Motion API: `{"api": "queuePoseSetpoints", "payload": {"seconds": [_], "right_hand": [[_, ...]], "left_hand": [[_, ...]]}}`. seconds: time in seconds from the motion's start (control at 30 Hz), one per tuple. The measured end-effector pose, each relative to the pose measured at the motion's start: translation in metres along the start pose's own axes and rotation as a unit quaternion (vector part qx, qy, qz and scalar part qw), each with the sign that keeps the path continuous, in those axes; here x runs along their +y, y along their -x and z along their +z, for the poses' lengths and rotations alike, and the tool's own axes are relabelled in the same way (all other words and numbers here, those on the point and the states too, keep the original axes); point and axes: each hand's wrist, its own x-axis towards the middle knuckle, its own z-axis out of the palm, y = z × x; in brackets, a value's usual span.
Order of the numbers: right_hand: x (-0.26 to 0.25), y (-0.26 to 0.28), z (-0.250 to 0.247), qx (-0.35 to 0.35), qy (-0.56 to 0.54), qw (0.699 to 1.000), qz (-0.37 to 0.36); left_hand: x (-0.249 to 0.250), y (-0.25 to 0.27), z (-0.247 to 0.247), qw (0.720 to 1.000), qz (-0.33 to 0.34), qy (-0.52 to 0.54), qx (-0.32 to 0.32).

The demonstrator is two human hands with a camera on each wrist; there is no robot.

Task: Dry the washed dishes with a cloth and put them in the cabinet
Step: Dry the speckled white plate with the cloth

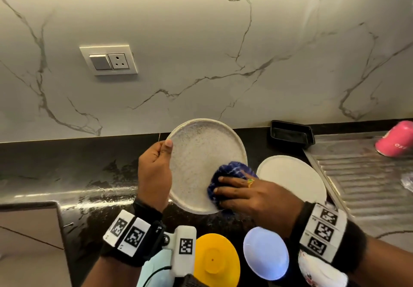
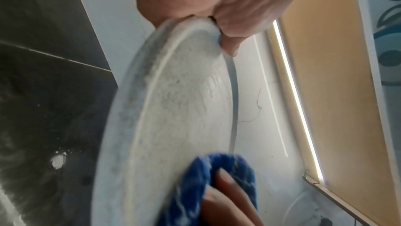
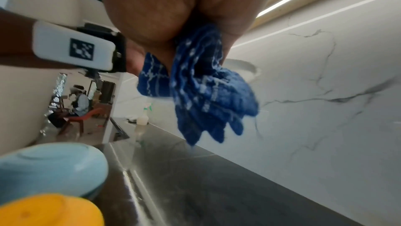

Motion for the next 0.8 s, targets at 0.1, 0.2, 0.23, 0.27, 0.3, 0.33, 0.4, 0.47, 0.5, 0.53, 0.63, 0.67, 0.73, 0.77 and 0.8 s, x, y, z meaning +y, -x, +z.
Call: {"api": "queuePoseSetpoints", "payload": {"seconds": [0.1,0.2,0.23,0.27,0.3,0.33,0.4,0.47,0.5,0.53,0.63,0.67,0.73,0.77,0.8], "right_hand": [[0.03,0.017,-0.009,0.033,0.058,0.997,0.03],[0.058,0.011,-0.024,0.026,0.088,0.992,0.09],[0.066,0.004,-0.026,0.021,0.085,0.991,0.105],[0.07,-0.005,-0.029,0.026,0.089,0.99,0.109],[0.073,-0.017,-0.031,0.04,0.097,0.989,0.102],[0.074,-0.028,-0.031,0.061,0.103,0.989,0.09],[0.073,-0.047,-0.033,0.076,0.091,0.99,0.078],[0.069,-0.055,-0.036,0.077,0.07,0.99,0.093],[0.07,-0.055,-0.037,0.084,0.067,0.988,0.109],[0.07,-0.052,-0.037,0.097,0.063,0.985,0.13],[0.068,-0.037,-0.028,0.136,0.042,0.966,0.216],[0.064,-0.032,-0.024,0.134,0.024,0.96,0.246],[0.051,-0.02,-0.013,0.113,-0.017,0.948,0.297],[0.044,-0.016,-0.009,0.099,-0.031,0.944,0.312],[0.038,-0.015,-0.008,0.081,-0.045,0.942,0.322]], "left_hand": [[0.0,0.006,-0.002,0.999,0.011,-0.031,0.01],[-0.001,0.011,-0.002,0.998,0.028,-0.059,0.008],[-0.002,0.013,0.001,0.996,0.038,-0.082,0.002],[-0.003,0.014,0.005,0.993,0.047,-0.108,-0.006],[-0.004,0.016,0.01,0.99,0.055,-0.131,-0.016],[-0.005,0.017,0.015,0.987,0.059,-0.147,-0.023],[-0.006,0.017,0.021,0.986,0.064,-0.152,-0.023],[-0.002,0.014,0.022,0.985,0.082,-0.151,-0.008],[0.001,0.013,0.021,0.984,0.093,-0.152,0.0],[0.006,0.011,0.02,0.983,0.103,-0.149,0.008],[0.014,0.004,0.017,0.984,0.117,-0.125,0.053],[0.013,0.001,0.017,0.985,0.113,-0.112,0.072],[0.009,-0.002,0.018,0.986,0.096,-0.083,0.104],[0.006,-0.002,0.019,0.987,0.086,-0.071,0.117],[0.003,-0.002,0.02,0.987,0.075,-0.065,0.127]]}}
